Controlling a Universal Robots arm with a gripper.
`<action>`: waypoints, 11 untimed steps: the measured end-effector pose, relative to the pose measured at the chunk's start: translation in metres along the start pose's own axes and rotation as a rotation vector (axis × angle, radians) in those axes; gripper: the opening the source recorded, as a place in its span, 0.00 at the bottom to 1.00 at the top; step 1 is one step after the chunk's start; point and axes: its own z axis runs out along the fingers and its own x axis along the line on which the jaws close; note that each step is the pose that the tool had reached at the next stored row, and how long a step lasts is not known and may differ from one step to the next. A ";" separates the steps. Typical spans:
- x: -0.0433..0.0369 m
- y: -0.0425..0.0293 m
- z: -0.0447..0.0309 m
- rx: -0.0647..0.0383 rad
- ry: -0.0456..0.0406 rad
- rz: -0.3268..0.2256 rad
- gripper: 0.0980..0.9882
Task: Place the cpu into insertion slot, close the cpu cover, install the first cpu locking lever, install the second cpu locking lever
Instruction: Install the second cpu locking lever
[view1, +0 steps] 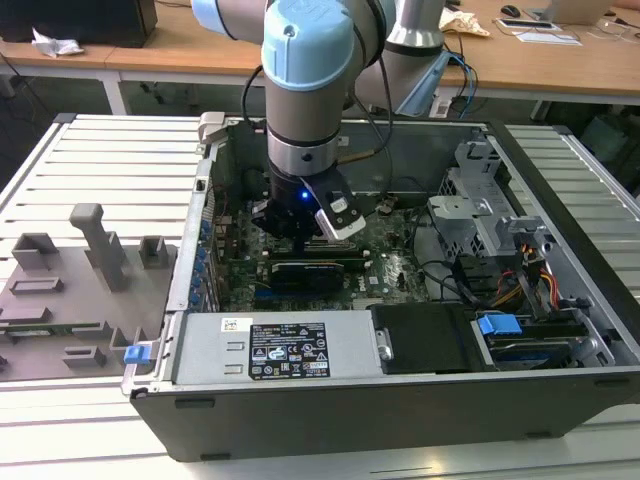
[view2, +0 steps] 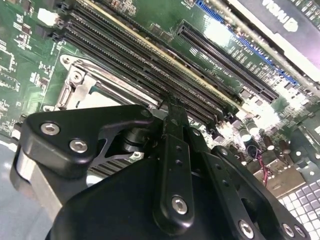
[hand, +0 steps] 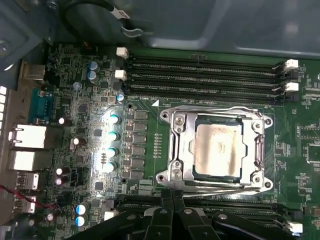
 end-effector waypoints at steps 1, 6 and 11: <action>0.0003 -0.0006 0.0010 -0.009 -0.0005 0.000 0.01; 0.0035 -0.0054 0.0048 -0.071 -0.0039 0.000 0.01; 0.0051 -0.0059 0.0090 -0.085 -0.0047 0.000 0.01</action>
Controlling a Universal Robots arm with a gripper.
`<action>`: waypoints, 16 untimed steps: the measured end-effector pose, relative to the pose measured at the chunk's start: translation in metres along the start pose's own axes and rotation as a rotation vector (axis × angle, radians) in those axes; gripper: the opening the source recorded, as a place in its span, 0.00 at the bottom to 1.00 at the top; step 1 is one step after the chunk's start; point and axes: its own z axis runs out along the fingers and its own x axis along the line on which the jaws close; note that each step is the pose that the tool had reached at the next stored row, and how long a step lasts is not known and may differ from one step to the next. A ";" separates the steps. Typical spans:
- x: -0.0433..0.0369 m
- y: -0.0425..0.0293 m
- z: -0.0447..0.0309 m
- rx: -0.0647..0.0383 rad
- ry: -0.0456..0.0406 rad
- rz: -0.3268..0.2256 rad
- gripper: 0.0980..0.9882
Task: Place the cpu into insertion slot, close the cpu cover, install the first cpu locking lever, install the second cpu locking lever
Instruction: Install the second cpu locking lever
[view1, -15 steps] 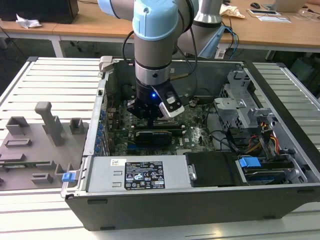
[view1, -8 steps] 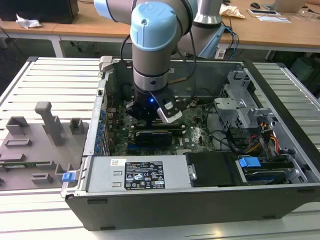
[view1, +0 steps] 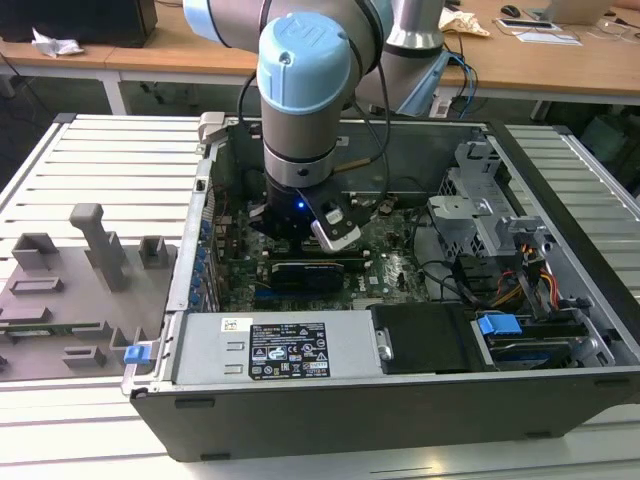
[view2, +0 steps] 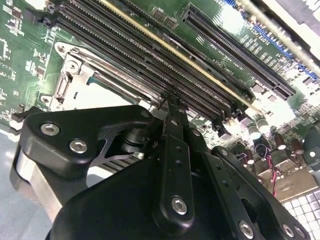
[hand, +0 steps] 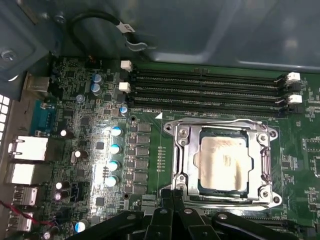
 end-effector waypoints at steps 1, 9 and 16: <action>0.0005 0.0000 0.0003 -0.001 -0.0002 0.000 0.01; 0.0029 0.0005 -0.0031 -0.004 -0.0002 -0.001 0.01; 0.0027 0.0022 -0.0111 -0.003 -0.0001 -0.001 0.01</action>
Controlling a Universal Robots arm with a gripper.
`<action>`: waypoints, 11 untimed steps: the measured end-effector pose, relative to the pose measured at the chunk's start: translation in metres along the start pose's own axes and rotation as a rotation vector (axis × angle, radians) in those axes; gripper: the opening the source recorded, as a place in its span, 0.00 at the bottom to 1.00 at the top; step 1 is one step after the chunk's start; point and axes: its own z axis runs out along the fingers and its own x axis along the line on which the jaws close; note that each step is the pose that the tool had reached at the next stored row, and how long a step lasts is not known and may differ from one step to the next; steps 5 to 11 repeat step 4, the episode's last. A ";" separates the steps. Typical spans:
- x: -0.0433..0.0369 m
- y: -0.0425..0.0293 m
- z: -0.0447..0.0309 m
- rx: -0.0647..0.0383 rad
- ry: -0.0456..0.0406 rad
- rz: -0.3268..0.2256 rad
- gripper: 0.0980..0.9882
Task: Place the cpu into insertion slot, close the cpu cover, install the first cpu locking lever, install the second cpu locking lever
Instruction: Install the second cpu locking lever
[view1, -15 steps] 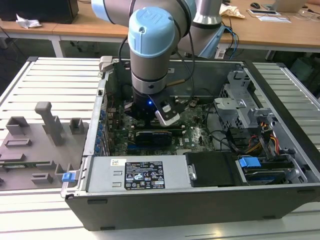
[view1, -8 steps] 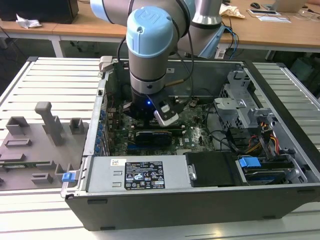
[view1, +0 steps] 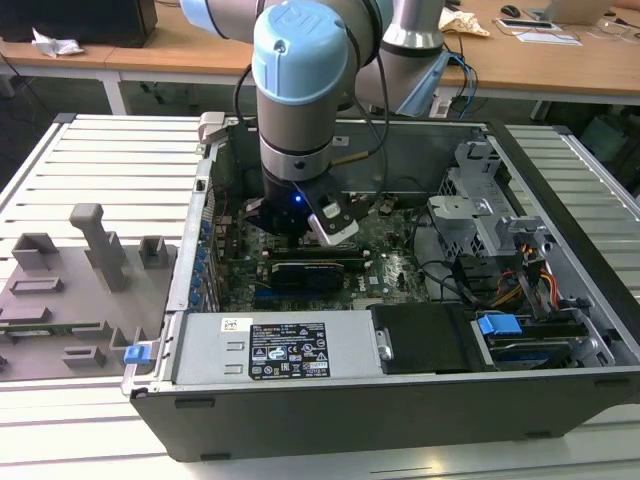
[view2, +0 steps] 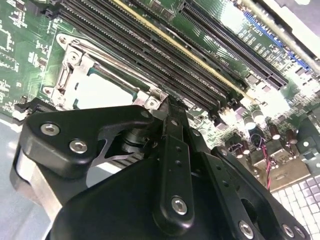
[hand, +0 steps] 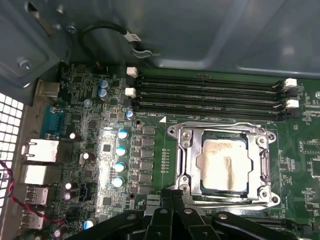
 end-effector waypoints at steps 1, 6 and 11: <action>0.0000 0.0003 -0.0014 0.000 -0.0001 0.000 0.01; -0.0002 0.0011 -0.0048 0.000 -0.0002 0.000 0.01; -0.0002 0.0011 -0.0048 0.000 -0.0002 0.000 0.01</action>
